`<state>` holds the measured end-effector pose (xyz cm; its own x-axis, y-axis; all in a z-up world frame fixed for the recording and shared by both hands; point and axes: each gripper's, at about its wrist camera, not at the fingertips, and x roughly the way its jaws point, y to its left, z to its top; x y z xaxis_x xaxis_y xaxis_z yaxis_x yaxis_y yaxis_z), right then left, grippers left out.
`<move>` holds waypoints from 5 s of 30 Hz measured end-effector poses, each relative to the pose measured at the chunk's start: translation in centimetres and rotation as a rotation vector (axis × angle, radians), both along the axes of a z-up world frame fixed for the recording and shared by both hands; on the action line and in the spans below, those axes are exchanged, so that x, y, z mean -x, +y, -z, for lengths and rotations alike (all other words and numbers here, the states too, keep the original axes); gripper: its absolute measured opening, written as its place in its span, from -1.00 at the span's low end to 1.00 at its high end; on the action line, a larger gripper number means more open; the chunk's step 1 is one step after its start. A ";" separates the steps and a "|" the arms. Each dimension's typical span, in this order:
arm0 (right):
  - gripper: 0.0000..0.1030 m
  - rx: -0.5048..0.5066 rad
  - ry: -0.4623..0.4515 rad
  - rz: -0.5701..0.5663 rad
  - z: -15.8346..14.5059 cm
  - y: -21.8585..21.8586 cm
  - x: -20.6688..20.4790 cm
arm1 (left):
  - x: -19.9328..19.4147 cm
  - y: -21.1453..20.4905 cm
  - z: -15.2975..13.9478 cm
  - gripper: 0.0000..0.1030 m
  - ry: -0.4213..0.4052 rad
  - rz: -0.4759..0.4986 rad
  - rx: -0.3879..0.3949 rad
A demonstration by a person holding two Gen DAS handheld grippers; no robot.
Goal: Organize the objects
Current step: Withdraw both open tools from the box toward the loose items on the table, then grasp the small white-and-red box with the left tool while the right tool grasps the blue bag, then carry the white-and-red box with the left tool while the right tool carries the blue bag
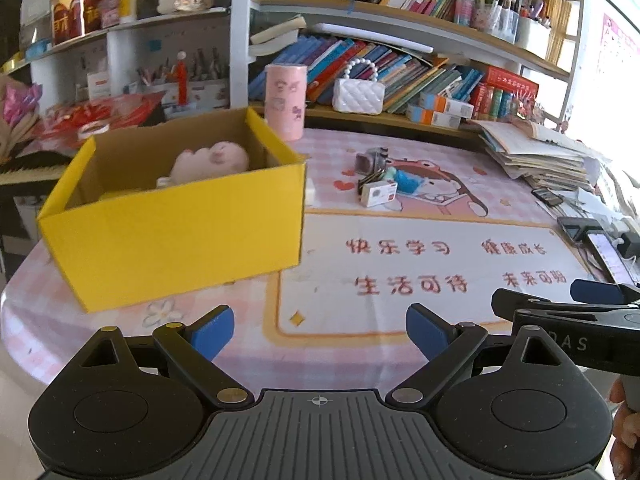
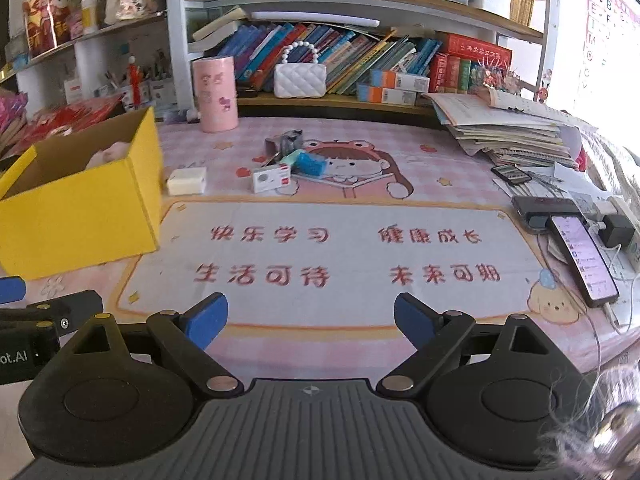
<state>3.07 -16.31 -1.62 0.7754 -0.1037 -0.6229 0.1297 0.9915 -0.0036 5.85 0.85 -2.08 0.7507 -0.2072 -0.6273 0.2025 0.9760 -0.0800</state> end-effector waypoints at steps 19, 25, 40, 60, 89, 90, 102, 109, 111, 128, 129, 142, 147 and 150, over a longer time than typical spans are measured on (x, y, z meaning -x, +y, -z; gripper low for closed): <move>0.75 -0.003 0.026 -0.065 0.3 -6.7 -8.8 | -7.5 -7.3 1.2 0.84 0.051 -0.007 -0.032; 0.74 -0.030 0.015 -0.086 0.2 -9.5 -11.5 | -10.0 -9.5 1.5 0.81 0.074 -0.060 -0.042; 0.71 -0.127 -0.006 -0.080 0.6 -15.1 -17.4 | -17.6 -14.4 3.9 0.68 0.075 -0.164 -0.109; 0.71 -0.100 0.019 -0.069 1.1 -18.4 -19.7 | -25.5 -18.2 7.5 0.15 0.122 -0.314 -0.110; 0.09 0.159 0.047 -0.478 7.5 -7.3 -31.9 | -11.6 -10.4 1.1 0.03 0.110 -0.184 -0.047; 0.03 0.153 0.046 -0.487 7.5 -7.3 -32.2 | -11.4 -10.2 1.0 0.03 0.108 -0.185 -0.044; -0.39 -0.025 0.046 -0.356 4.3 -8.9 -27.6 | -10.6 -8.4 0.7 0.03 0.071 -0.164 0.013; -0.39 -0.213 0.052 -0.206 0.5 -9.9 -21.0 | -9.3 -7.2 -0.2 0.03 0.023 -0.119 0.040; -0.39 -0.238 0.043 -0.201 -0.3 -9.3 -18.8 | -8.7 -6.2 -0.4 0.03 0.022 -0.128 0.055; -0.38 -0.172 0.094 -0.428 -0.9 2.7 -9.5 | -1.8 3.8 -1.2 0.03 -0.007 -0.281 0.140; -0.38 -0.167 0.094 -0.441 -0.9 3.3 -9.1 | -1.3 4.5 -1.2 0.03 -0.008 -0.293 0.144; -0.38 -0.164 0.077 -0.492 -1.6 9.1 -5.3 | 2.1 9.4 -1.8 0.03 -0.037 -0.321 0.145; -0.38 -0.171 0.071 -0.488 -1.6 10.4 -4.7 | 2.8 10.7 -1.9 0.03 -0.048 -0.312 0.140; -0.38 -0.172 0.066 -0.487 -1.6 11.2 -4.4 | 3.1 11.6 -2.0 0.03 -0.056 -0.311 0.140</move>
